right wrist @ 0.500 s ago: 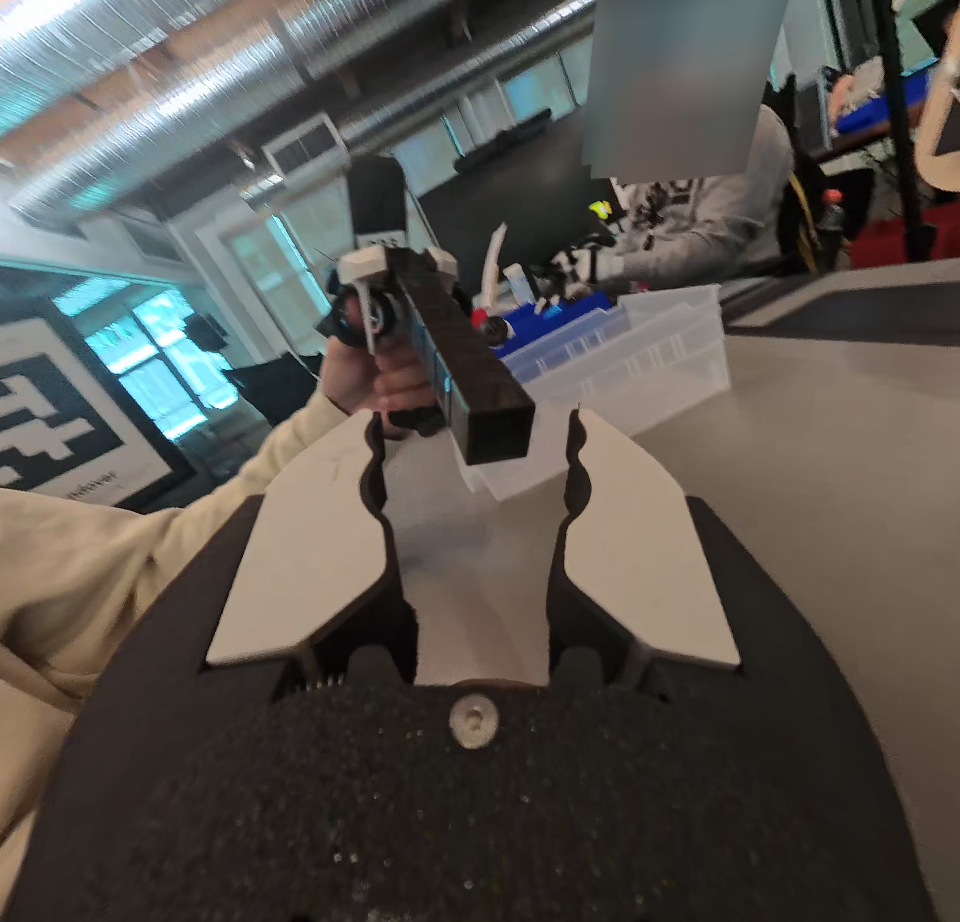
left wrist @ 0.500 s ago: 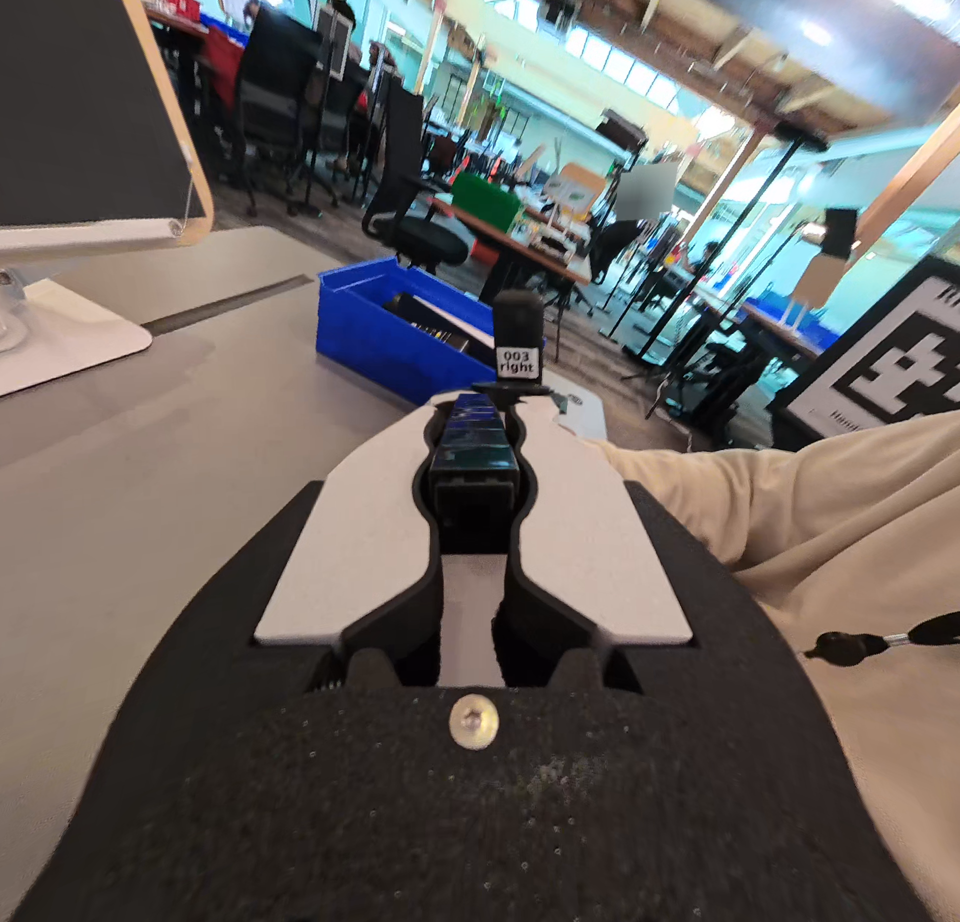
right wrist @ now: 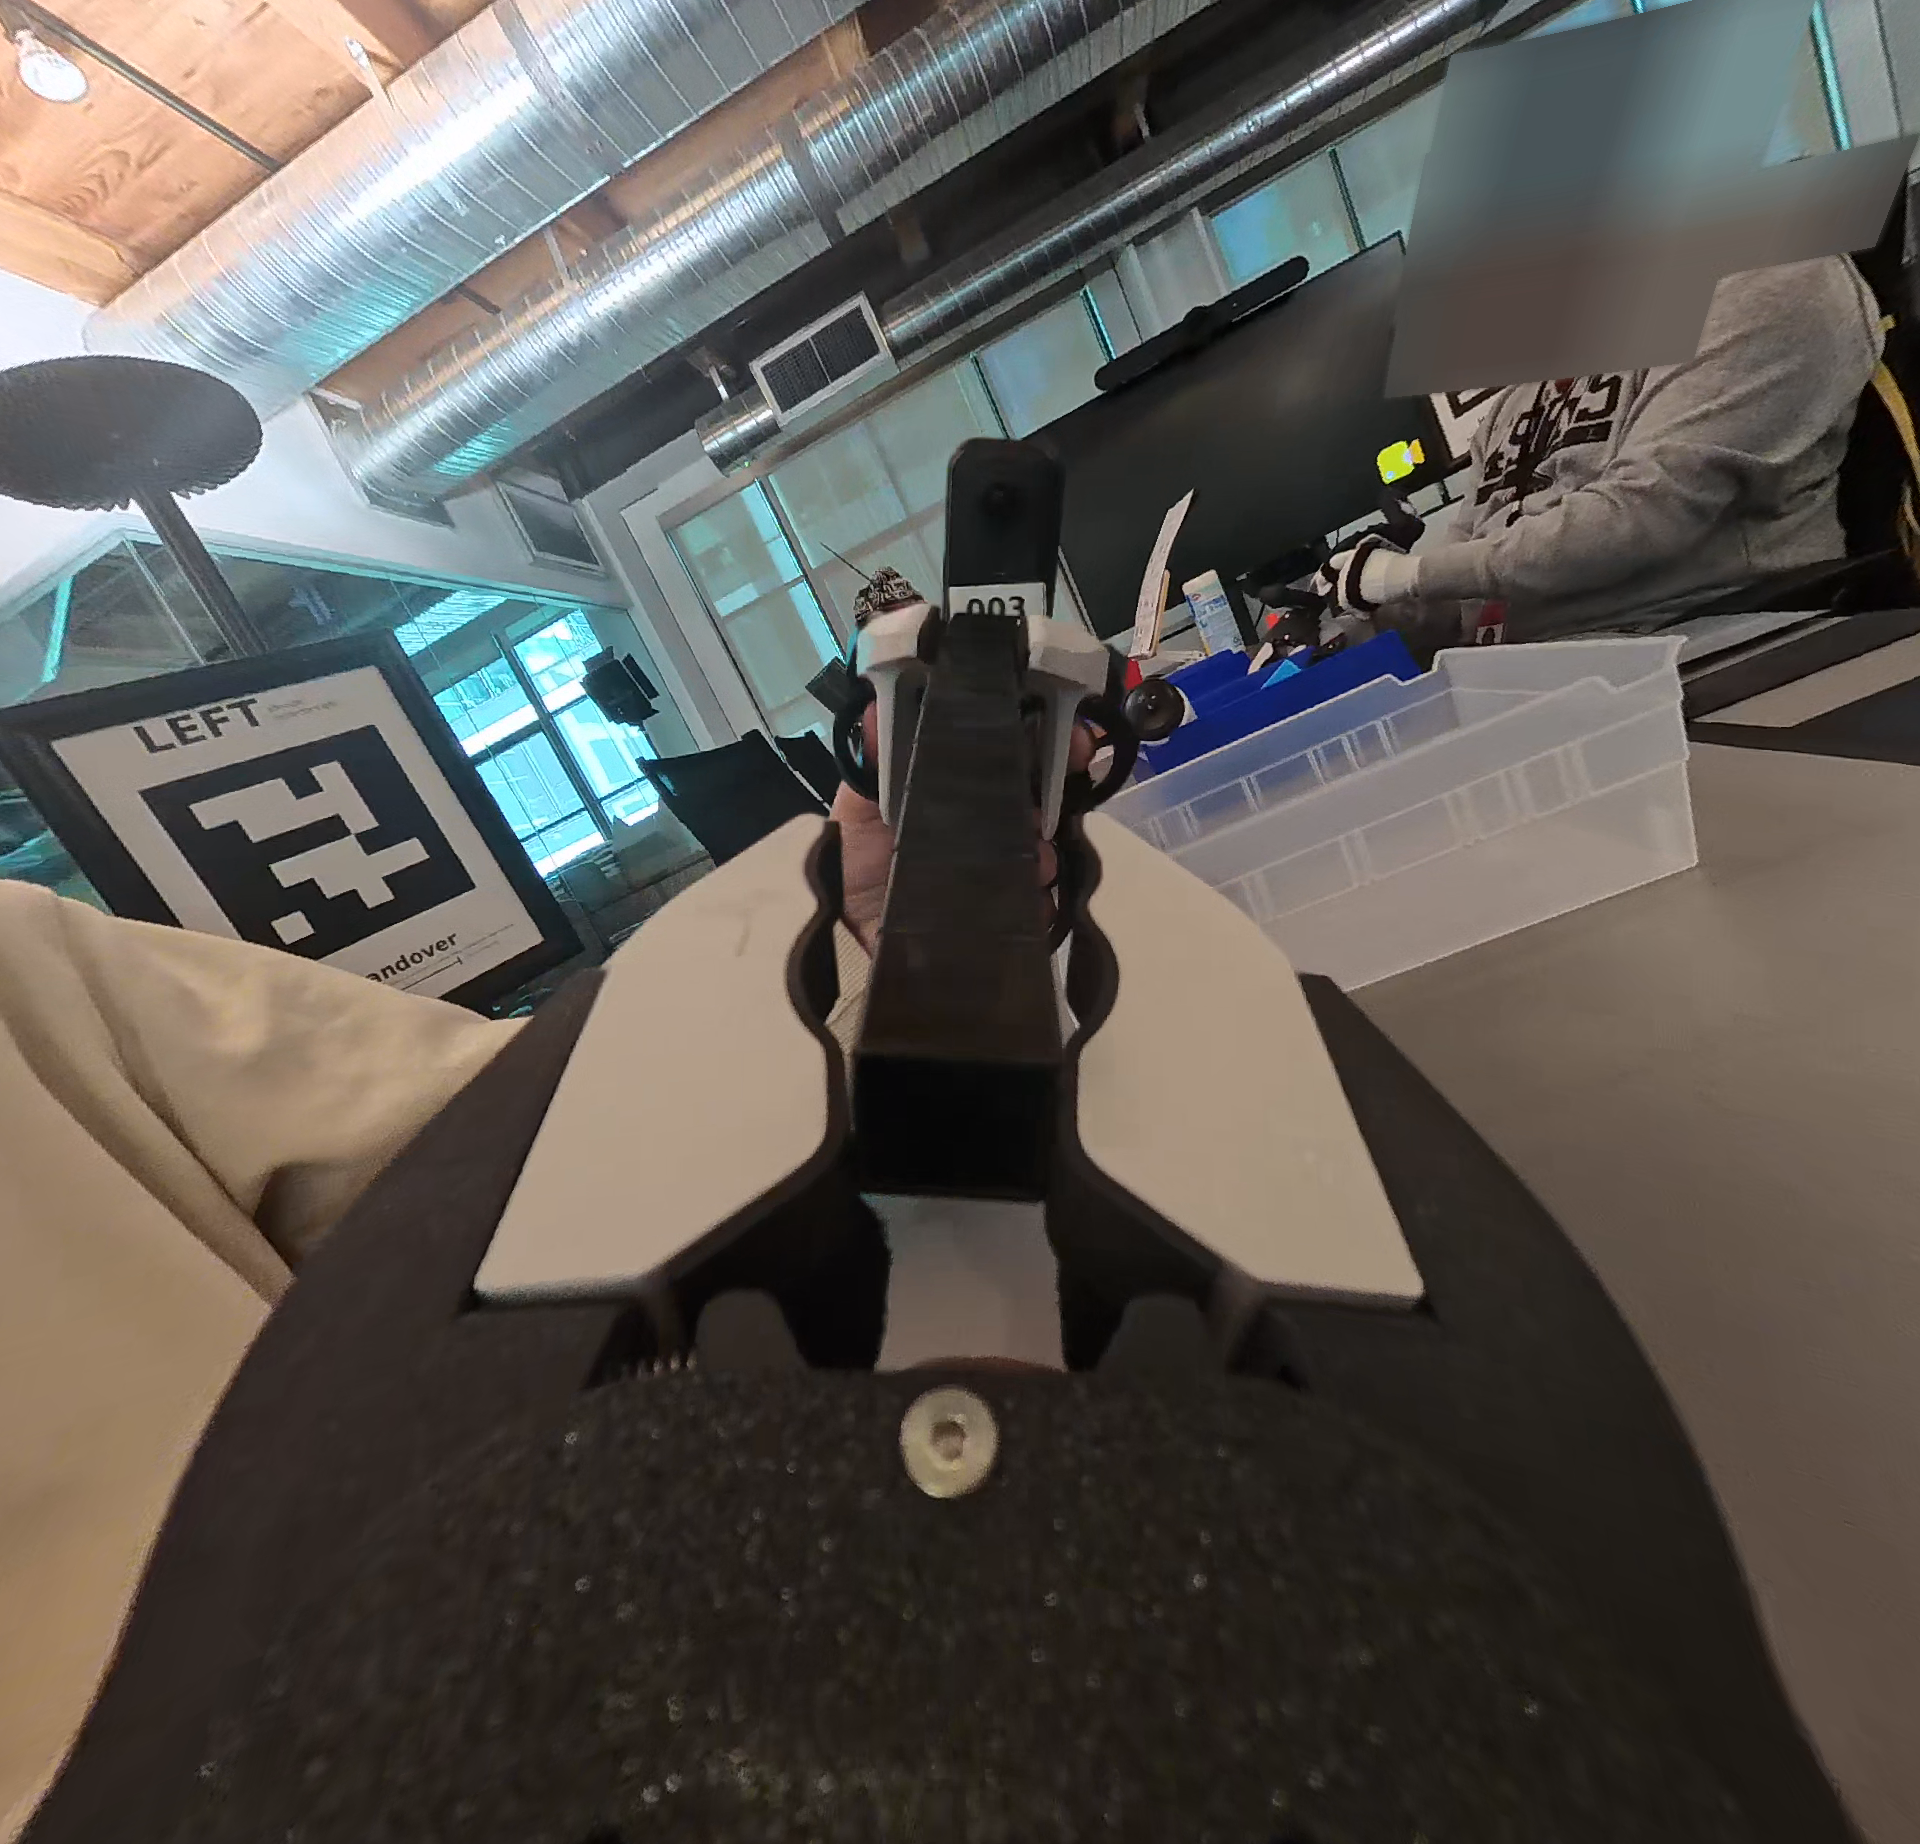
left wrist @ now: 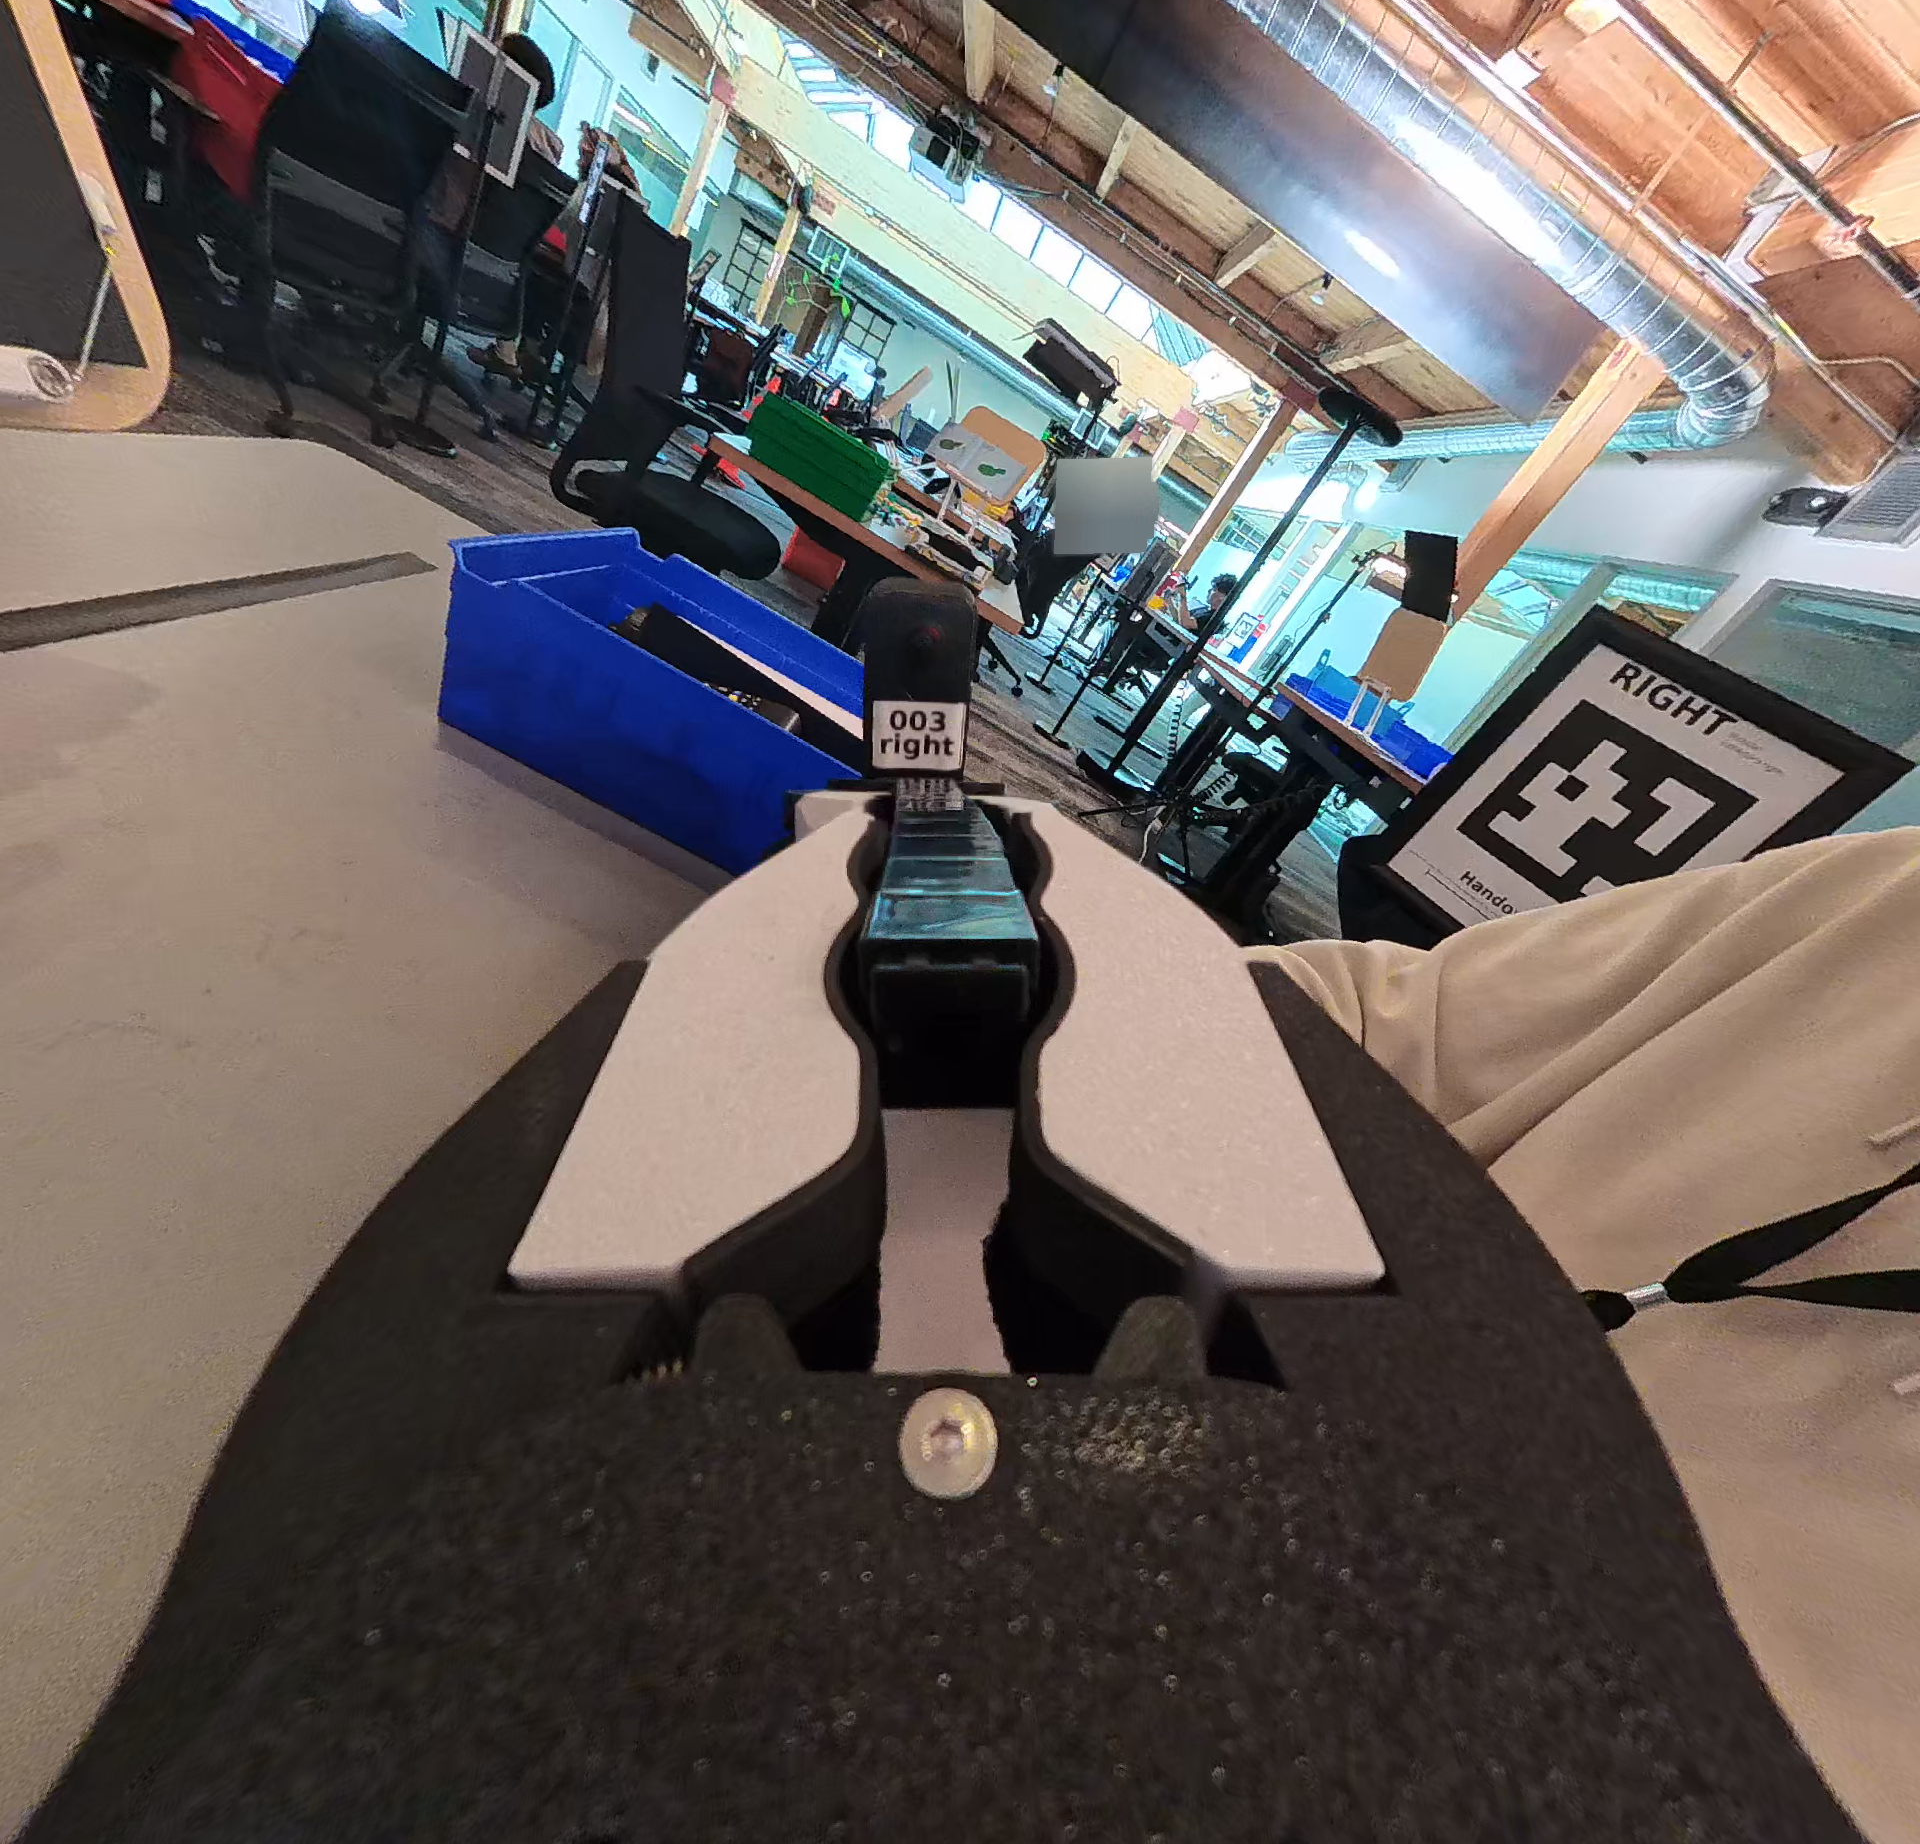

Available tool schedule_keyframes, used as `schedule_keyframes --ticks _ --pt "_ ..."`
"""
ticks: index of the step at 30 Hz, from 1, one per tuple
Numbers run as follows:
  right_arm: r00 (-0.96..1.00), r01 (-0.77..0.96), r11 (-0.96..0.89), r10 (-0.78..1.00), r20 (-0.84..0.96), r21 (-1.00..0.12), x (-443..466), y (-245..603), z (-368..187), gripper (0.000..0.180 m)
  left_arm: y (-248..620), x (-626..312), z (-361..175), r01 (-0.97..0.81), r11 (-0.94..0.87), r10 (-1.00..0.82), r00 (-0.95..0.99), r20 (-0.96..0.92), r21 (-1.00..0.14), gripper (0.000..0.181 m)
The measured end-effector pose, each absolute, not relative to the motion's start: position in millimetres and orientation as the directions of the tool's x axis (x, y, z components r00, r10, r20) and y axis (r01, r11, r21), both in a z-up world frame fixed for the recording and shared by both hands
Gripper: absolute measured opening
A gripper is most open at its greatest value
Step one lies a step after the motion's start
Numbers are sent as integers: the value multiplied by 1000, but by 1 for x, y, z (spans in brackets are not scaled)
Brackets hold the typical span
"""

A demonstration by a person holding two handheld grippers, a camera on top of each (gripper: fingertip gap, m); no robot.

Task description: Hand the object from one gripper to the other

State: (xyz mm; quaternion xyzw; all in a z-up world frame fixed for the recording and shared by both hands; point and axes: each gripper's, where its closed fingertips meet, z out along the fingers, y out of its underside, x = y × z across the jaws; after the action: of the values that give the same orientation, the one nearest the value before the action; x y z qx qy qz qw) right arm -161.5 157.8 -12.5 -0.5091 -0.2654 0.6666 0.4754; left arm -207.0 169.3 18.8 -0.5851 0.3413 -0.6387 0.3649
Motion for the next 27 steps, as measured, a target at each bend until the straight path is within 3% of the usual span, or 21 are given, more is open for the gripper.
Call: schedule_keyframes --ticks 9,17,27 --pt "1 -321 -419 897 -443 -849 -155 160 -20 39 169 -201 9 1 -497 -868 -15 496 -868 24" --pt "14 -360 -460 867 -498 -812 -143 171 -22 39 179 -213 -6 -141 -418 -904 156 397 -897 49" --pt "65 -387 -467 846 -529 -795 -131 183 -23 39 181 -228 4 -404 -185 -924 382 18 -896 60"
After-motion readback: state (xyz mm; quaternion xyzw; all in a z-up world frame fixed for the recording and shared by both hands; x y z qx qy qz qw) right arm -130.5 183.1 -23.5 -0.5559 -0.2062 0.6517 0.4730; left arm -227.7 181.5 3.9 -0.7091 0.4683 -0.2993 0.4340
